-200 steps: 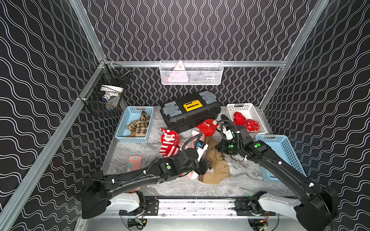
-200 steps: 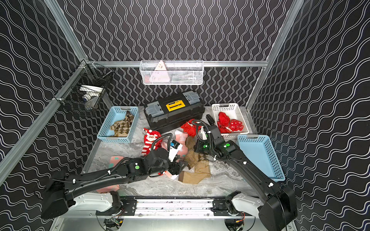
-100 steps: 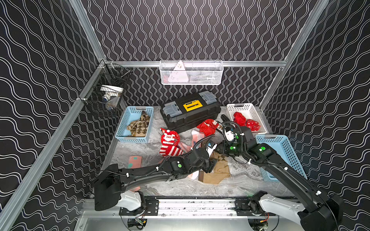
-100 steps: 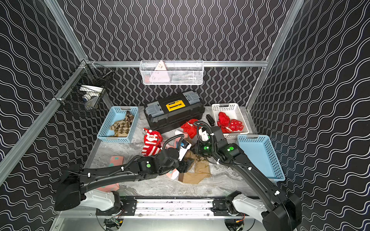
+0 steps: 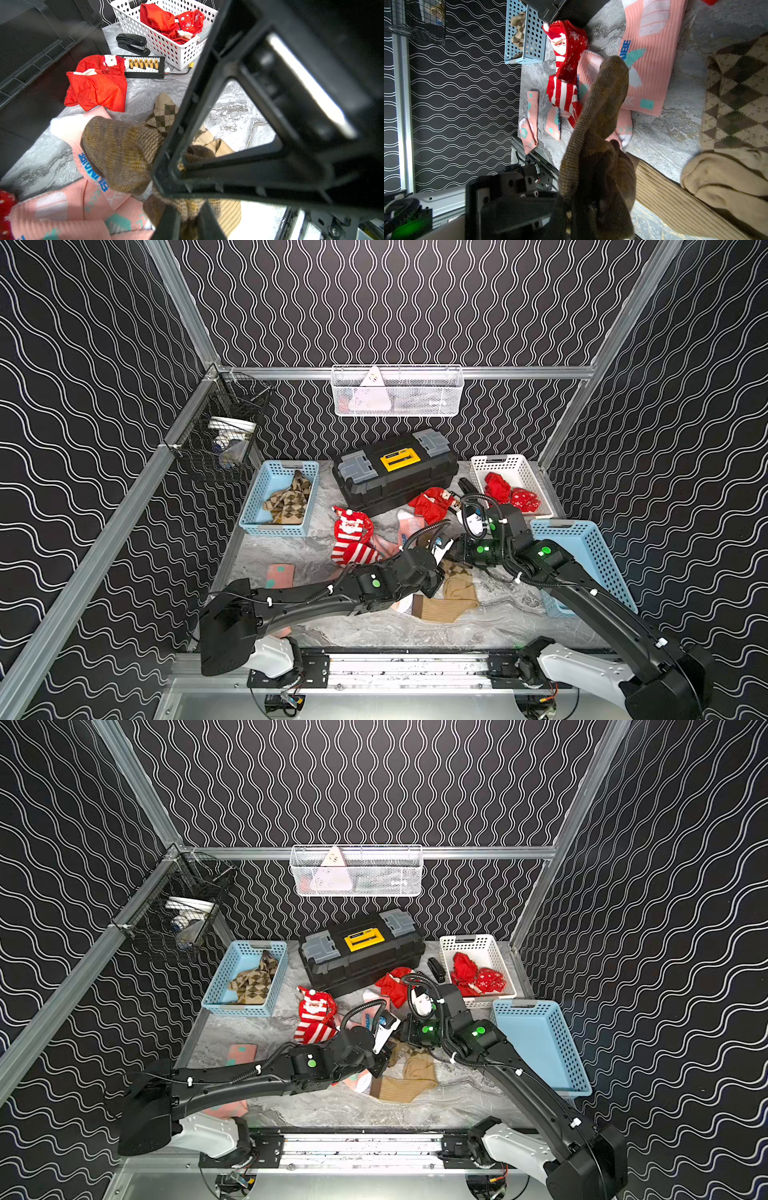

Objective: Sort the socks into the basket by color
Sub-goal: Pick up the sock at the center of the board, then place the sock in the bin.

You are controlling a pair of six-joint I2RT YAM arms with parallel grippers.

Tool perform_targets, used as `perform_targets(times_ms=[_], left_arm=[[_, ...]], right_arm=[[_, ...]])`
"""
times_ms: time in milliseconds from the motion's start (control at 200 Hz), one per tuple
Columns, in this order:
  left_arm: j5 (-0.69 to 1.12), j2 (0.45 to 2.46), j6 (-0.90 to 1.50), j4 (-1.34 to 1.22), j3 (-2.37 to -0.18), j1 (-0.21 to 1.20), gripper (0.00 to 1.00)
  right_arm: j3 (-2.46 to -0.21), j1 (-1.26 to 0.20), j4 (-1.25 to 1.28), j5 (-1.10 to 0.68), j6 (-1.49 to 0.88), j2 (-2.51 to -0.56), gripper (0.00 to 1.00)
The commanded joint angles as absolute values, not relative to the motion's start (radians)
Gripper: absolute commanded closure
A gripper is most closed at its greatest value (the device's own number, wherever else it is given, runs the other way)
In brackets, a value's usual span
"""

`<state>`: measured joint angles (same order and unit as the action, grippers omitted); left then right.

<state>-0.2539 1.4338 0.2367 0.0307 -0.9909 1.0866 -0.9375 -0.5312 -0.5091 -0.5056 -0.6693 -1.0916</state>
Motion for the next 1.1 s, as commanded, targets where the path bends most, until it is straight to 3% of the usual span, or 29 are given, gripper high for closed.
perform_targets(times_ms=[0, 85, 140, 170, 225, 270, 345, 490, 781, 1096], left_arm=[[-0.279, 1.418, 0.206, -0.014, -1.000, 1.085, 0.94], [-0.279, 1.411, 0.201, -0.001, -1.003, 1.086, 0.99], [-0.283, 1.408, 0.199, 0.010, -1.005, 1.086, 1.00], [-0.290, 1.404, 0.199, 0.015, -1.004, 1.086, 1.00], [-0.298, 1.395, 0.204, 0.025, -1.002, 1.086, 1.00], [-0.305, 1.385, 0.205, 0.035, -1.000, 1.086, 1.00], [-0.319, 1.370, 0.208, 0.061, -1.004, 1.083, 1.00], [-0.334, 1.342, 0.219, 0.141, -1.023, 1.054, 1.00], [-0.293, 1.246, 0.247, 0.300, -1.049, 0.872, 1.00], [-0.197, 1.249, 0.197, 0.443, -1.146, 0.499, 1.00]], right_arm=[[-0.945, -0.535, -0.483, -0.519, -0.676, -1.097, 1.00], [-0.952, -0.534, -0.485, -0.518, -0.671, -1.103, 1.00], [-0.957, -0.534, -0.488, -0.518, -0.669, -1.110, 0.93], [-0.961, -0.534, -0.491, -0.516, -0.665, -1.112, 0.84], [-0.971, -0.534, -0.501, -0.508, -0.658, -1.116, 0.57], [-0.982, -0.534, -0.512, -0.502, -0.648, -1.119, 0.43], [-0.999, -0.534, -0.531, -0.483, -0.635, -1.116, 0.24], [-1.032, -0.532, -0.567, -0.413, -0.609, -1.101, 0.00], [-1.094, -0.512, -0.646, -0.315, -0.569, -1.094, 0.00], [-1.048, -0.508, -0.608, -0.326, -0.558, -1.134, 0.00]])
